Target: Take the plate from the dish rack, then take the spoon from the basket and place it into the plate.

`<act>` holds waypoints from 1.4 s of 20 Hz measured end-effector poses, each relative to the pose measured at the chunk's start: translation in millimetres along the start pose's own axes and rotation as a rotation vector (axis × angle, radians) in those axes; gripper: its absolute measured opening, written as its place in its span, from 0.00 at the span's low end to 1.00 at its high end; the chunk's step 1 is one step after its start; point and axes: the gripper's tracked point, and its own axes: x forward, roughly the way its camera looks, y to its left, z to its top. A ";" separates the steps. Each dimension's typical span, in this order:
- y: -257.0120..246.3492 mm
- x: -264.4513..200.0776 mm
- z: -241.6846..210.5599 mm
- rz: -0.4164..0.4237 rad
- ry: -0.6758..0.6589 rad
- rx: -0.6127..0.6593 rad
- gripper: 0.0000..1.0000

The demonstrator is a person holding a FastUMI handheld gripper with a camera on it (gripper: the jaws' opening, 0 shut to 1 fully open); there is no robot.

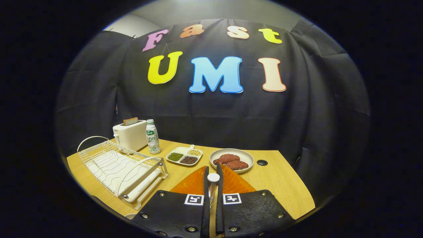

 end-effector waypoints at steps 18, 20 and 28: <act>5.8 -98.3 83.7 -0.076 -0.020 -0.006 0.07; 10.8 -109.2 78.6 -0.084 -0.009 0.016 0.07; 37.2 -133.9 34.0 -0.072 0.089 0.042 0.07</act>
